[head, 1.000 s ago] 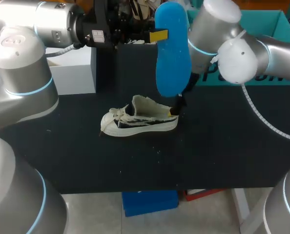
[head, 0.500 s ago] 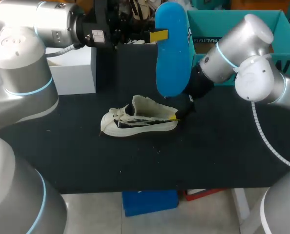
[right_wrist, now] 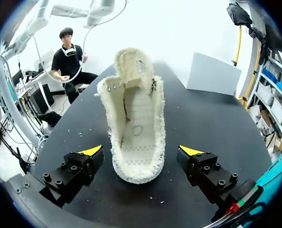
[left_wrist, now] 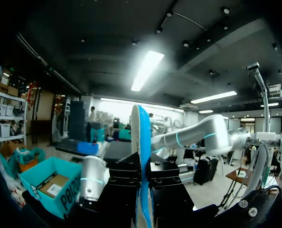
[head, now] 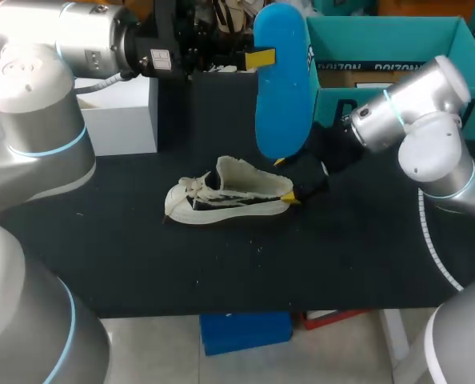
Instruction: Take the shoe out of the shoebox, open the shoe tongue, remove and reinsert the insole, then place the shoe into the shoebox
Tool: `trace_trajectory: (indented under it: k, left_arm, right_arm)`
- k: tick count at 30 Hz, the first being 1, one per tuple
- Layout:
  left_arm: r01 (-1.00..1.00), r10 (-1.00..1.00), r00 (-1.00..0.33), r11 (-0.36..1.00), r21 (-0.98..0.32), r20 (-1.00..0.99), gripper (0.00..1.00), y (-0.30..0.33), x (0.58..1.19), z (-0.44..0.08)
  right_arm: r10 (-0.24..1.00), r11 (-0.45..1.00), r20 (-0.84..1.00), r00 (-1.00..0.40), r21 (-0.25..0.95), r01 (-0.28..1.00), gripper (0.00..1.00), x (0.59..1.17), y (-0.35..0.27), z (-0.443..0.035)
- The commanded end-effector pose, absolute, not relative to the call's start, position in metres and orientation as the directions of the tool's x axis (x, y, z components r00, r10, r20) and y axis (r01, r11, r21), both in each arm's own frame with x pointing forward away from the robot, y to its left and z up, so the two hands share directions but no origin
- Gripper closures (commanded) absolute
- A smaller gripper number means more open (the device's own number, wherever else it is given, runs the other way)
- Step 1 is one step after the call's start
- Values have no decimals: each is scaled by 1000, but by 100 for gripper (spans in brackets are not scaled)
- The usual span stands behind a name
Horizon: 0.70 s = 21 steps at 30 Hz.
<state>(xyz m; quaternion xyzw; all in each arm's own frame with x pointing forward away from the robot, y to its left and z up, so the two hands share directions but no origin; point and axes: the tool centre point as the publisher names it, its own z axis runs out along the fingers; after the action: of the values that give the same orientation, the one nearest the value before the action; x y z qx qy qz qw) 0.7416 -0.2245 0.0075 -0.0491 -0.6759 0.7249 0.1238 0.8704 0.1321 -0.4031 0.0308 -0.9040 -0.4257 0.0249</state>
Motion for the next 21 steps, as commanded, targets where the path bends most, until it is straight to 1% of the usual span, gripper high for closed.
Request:
trace_trajectory:
  k: [1, 15, 21]
  left_arm:
    - [-111, 240, -966, -59, -992, 94, 100, -226, 741, 6]
    - [-111, 240, -966, -59, -992, 94, 100, -226, 741, 6]
    - [-111, 240, -966, -59, -992, 94, 100, -226, 741, 6]
  right_arm:
    - [-78, 591, 26, -997, 807, -25, 0, 871, 133, -410]
    - [-90, 538, 68, -994, 843, 9, 0, 869, 135, -414]
    - [-92, 541, 72, -993, 841, 10, 0, 870, 134, -415]
